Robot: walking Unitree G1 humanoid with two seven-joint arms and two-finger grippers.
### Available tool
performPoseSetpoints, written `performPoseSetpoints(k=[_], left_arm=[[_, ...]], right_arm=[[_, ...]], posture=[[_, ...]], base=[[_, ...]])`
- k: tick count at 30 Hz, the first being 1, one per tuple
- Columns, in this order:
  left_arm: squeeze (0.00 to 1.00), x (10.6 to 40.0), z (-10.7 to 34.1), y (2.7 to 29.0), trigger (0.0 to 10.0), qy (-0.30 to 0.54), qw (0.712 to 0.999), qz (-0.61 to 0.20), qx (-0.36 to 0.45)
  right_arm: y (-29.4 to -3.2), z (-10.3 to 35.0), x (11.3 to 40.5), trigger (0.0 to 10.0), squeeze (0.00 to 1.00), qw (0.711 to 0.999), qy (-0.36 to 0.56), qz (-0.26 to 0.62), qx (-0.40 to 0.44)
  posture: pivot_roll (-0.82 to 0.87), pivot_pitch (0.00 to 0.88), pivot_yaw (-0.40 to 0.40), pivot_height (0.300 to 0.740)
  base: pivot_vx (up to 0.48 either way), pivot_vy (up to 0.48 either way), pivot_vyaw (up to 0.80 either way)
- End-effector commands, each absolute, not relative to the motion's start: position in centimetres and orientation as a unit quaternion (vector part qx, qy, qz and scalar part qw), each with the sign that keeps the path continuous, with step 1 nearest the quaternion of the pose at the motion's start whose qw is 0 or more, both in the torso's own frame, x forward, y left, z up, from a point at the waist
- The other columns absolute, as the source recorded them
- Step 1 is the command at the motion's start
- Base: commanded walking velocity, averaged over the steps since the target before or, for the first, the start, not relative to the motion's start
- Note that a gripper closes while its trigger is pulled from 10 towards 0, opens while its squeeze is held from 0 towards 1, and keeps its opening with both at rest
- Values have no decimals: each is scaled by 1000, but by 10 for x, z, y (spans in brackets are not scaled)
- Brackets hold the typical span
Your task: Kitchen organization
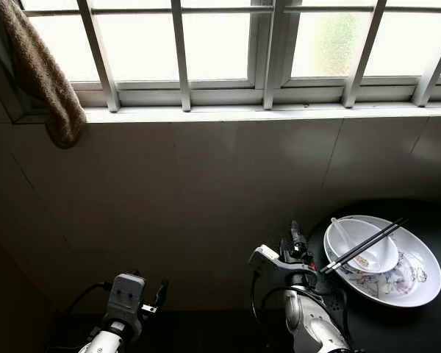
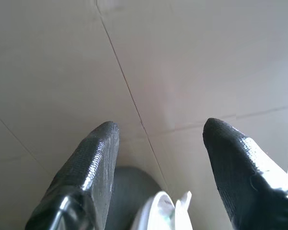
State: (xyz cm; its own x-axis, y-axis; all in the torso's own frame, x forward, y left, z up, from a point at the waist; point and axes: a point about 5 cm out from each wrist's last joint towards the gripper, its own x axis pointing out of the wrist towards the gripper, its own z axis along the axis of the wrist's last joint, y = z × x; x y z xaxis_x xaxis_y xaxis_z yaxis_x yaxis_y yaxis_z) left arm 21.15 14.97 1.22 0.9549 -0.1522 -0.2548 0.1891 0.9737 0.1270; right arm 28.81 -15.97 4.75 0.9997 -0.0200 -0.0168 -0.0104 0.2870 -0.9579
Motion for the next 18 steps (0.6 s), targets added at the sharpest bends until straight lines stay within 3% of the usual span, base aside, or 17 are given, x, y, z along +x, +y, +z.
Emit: performPoseSetpoints(k=[1,11,18], left_arm=[[0,211,11,150,10000,123,986,-86,72],[0,211,12,151,10000,121,987,-86,67],[0,211,13,151,10000,119,986,-90,70]], right_arm=[[-156,46,287,10000,0,806,13,5,-591],[-157,44,288,10000,0,809,16,10,-588],[-159,43,288,10000,0,819,28,7,-574]], posture=[[-25,0,4,740],[-22,0,4,740],[-21,0,4,740]], base=[[0,0,0],[0,470,0],[0,0,0]])
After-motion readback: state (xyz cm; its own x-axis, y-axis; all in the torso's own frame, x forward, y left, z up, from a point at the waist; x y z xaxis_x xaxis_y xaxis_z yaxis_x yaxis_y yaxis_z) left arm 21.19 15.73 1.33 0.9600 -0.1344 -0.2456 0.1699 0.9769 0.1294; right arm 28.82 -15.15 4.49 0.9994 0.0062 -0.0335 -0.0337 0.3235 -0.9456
